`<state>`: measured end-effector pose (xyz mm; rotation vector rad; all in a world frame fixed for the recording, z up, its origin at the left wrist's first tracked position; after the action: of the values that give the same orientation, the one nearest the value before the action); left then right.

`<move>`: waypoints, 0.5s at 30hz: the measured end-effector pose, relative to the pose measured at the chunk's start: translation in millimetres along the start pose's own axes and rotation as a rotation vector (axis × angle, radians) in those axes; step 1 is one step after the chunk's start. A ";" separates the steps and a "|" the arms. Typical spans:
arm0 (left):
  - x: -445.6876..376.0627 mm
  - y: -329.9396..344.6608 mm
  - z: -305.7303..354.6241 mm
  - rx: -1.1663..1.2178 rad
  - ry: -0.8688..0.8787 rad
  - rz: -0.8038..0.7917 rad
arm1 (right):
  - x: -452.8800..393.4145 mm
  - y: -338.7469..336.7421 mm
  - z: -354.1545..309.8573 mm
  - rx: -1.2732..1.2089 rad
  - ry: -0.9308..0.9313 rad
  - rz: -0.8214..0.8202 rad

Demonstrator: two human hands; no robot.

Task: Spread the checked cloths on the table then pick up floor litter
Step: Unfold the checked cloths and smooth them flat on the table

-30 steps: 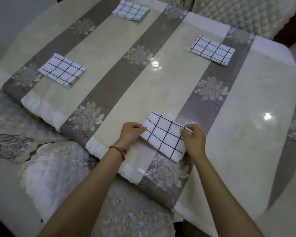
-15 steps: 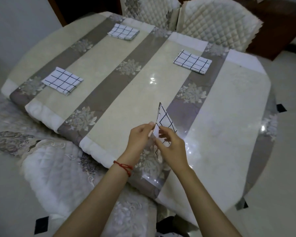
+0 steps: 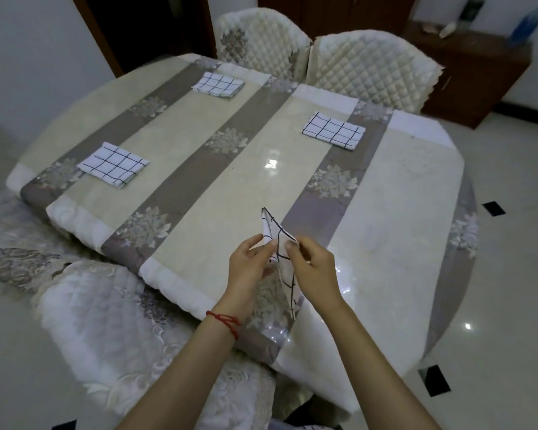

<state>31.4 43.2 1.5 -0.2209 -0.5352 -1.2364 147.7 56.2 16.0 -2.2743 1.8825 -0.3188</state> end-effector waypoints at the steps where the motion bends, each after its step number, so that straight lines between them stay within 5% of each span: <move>1: -3.1 -2.2 1.2 -0.026 -0.016 -0.006 | -2.2 -3.4 0.3 -0.008 0.007 0.017; 11: -48.3 -78.0 57.5 -0.294 0.156 0.058 | -30.2 -47.3 -5.2 0.050 0.054 0.308; 15: -55.9 -83.8 76.6 -0.439 0.277 -0.025 | -36.7 -44.0 -18.6 0.067 0.023 0.300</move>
<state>-80.1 96.3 28.7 -0.4054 -0.0213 -1.3732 177.7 100.6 43.6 -1.9170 2.1502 -0.3580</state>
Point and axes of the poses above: each hand's wrist, its own x-axis away from the middle knuckle, its own y-axis out of the palm, z = x × y, the point moved 2 cm from there along -x, towards the middle knuckle, and after that the axes turned 6 degrees about -z, right-handed, at the moved point
